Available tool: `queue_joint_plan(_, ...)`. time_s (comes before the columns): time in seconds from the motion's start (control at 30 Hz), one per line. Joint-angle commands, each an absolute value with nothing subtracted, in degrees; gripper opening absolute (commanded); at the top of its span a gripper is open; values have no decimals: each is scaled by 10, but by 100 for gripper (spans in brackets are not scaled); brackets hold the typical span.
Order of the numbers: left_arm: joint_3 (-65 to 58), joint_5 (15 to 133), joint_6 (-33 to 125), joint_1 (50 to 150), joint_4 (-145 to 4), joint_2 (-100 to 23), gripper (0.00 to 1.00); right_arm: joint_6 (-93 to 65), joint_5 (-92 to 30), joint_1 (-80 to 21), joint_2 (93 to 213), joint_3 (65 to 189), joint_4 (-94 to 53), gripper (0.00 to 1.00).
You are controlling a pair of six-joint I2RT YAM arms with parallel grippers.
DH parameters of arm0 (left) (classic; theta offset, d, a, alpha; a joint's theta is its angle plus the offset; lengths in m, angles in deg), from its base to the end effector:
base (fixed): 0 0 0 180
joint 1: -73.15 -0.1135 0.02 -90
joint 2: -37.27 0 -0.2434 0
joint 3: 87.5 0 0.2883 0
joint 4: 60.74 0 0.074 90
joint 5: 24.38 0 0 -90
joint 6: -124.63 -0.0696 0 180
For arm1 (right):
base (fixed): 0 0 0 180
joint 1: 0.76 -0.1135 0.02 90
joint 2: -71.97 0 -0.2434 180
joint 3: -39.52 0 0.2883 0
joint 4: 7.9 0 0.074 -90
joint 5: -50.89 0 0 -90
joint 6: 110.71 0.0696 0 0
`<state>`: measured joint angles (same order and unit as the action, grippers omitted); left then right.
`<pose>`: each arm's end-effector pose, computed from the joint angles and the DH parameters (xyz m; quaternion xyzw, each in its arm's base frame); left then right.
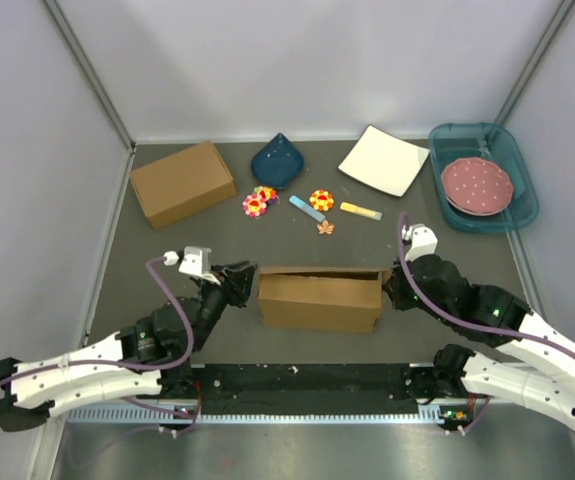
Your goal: Fold the paper box
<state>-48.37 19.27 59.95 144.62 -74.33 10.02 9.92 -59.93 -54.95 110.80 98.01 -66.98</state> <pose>0.1138 -0.1810 0.2807 0.0064 0.7143 -0.2913 0.6363 0.1425 0.1553 0.2748 -0.1060 0.8863 0.1628 0.4204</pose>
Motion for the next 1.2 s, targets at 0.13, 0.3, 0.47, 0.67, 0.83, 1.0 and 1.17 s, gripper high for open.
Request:
queue_joint_plan(0.13,-470,367,537,1448,-643,106,27,108,-571,-552,1114,973,-673,0)
queue_joint_plan(0.3,-467,483,548,1449,-602,18,27,107,-573,-554,1117,972,-672,0)
queue_joint_plan(0.47,-474,540,563,1451,-554,-57,27,105,-573,-557,1118,974,-672,0)
queue_joint_plan(0.67,-489,521,570,1451,-533,-102,27,104,-571,-559,1119,975,-672,0)
queue_joint_plan(0.83,-499,456,565,1452,-520,-125,27,100,-572,-561,1121,976,-672,0)
queue_joint_plan(1.0,-500,407,572,1453,-519,-158,27,97,-571,-564,1125,980,-672,0)
queue_joint_plan(1.17,-503,365,584,1459,-517,-187,25,98,-570,-566,1124,989,-675,0)
